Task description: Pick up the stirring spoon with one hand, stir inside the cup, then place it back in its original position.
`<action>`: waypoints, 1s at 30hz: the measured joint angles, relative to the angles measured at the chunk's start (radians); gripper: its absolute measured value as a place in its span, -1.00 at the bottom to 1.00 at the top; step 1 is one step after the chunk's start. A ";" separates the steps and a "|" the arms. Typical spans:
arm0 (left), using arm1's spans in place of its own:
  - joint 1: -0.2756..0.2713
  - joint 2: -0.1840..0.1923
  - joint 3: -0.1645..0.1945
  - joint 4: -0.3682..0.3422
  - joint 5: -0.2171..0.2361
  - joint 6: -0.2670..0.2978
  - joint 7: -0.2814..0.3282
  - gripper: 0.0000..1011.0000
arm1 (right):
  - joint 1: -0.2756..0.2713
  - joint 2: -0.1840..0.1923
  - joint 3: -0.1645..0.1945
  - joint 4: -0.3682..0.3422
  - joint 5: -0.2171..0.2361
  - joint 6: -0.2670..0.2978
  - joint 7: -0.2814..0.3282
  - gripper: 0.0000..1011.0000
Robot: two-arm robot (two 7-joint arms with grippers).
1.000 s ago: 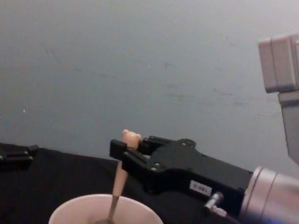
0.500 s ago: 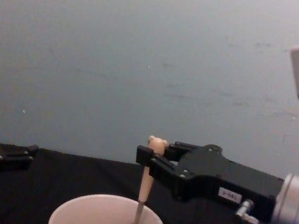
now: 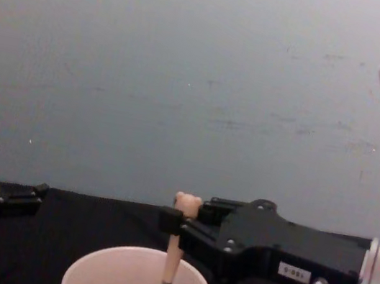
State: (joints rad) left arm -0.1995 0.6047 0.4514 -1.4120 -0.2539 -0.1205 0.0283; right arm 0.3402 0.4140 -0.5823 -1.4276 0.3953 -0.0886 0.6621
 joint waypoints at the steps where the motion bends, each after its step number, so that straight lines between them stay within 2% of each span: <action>1: 0.000 0.000 0.000 0.000 0.000 0.000 0.000 0.98 | 0.000 -0.001 -0.005 -0.002 0.001 0.001 0.003 -0.58; 9: 0.000 0.000 0.000 0.000 0.000 0.000 0.000 0.98 | 0.019 -0.023 -0.026 0.003 0.006 -0.002 0.013 -0.58; 14: 0.000 0.000 0.000 0.000 0.000 0.000 0.000 0.98 | 0.041 -0.043 -0.036 0.032 0.006 -0.003 0.013 -0.58; 18: 0.000 0.000 0.000 0.000 0.000 0.000 0.000 0.98 | 0.073 -0.073 -0.042 0.081 -0.002 -0.011 0.003 -0.58; 24: 0.000 0.000 0.000 0.000 0.000 0.000 0.000 0.98 | 0.092 -0.092 -0.037 0.114 -0.012 -0.022 -0.015 -0.58; 30: 0.000 0.000 0.000 0.000 0.000 0.000 0.000 0.98 | 0.095 -0.089 -0.023 0.123 -0.019 -0.027 -0.027 -0.58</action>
State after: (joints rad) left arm -0.1996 0.6047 0.4514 -1.4120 -0.2539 -0.1205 0.0283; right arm 0.4355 0.3253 -0.6053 -1.3048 0.3768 -0.1161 0.6347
